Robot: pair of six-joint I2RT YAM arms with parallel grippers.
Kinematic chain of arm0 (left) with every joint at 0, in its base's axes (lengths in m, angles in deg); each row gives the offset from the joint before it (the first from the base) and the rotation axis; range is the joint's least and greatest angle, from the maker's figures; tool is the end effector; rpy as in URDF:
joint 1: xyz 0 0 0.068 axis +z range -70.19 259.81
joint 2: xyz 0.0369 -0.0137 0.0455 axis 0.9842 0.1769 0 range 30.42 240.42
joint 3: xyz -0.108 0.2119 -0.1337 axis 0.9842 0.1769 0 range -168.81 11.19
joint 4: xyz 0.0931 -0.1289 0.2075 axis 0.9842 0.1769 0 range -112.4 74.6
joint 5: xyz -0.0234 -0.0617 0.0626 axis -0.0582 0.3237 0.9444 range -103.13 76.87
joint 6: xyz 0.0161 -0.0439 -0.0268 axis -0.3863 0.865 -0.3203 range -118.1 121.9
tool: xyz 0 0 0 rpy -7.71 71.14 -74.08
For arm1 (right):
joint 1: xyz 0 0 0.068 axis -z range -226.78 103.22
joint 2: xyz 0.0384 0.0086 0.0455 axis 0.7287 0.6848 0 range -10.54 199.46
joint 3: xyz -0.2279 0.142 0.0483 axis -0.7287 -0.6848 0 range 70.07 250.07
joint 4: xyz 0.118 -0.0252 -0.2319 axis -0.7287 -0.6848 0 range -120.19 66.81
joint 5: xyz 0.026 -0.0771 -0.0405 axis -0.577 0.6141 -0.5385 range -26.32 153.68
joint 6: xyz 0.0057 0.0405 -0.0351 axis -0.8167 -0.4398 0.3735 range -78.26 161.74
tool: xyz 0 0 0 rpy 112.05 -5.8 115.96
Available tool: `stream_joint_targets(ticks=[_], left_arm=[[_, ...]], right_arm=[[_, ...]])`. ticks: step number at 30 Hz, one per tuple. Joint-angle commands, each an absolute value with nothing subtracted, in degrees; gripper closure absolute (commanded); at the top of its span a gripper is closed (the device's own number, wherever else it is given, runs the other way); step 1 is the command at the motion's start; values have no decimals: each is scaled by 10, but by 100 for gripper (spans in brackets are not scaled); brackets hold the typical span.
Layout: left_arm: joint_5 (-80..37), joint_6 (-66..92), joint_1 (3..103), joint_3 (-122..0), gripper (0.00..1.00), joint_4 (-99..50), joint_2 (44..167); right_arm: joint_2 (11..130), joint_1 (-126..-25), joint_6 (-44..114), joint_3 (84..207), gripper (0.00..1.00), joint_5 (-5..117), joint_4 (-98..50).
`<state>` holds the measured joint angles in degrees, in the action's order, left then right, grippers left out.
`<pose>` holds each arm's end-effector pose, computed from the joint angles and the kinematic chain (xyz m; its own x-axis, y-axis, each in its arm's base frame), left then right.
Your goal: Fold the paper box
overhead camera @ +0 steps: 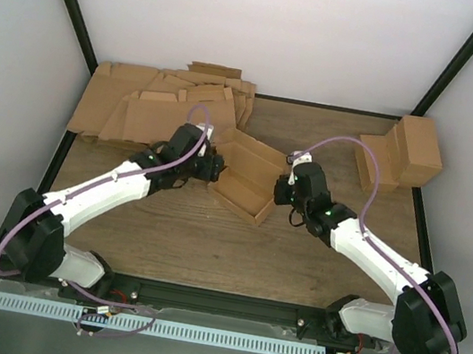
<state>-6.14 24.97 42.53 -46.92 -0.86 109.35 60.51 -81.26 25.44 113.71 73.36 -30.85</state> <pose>0.2416 -0.1786 0.2679 -0.7009 0.0447 -0.7119 0.2772 0.9367 -0.2141 0.2249 0.1471 0.2411 -0.5794 -0.0622 -0.8127 -0.2938 0.9460 0.1371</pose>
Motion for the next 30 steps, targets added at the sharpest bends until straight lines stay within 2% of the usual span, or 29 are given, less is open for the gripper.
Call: stream_joint_targets(ticks=[1, 5, 10, 15, 21, 25, 30], left_arm=[[-111, 150, 449, -500, 18, -35, 1118], [-171, 124, 477, -500, 18, -75, 1146], [-183, 106, 479, -510, 20, -70, 1162], [-139, 105, 479, -529, 27, -34, 1181], [-83, 109, 480, -537, 28, -16, 1204], [-119, 119, 481, -541, 30, -4, 1211], [-187, 147, 481, -504, 30, -7, 1153]], right_arm=[[596, -817, 285, 1149, 99, 678, -330], [584, -817, 282, 1150, 99, 674, -366], [579, -810, 291, 1146, 99, 646, -377], [602, -807, 293, 1160, 99, 644, -383], [608, -804, 297, 1164, 99, 637, -382], [611, -802, 297, 1169, 99, 640, -388], [616, -799, 296, 1169, 99, 646, -388]])
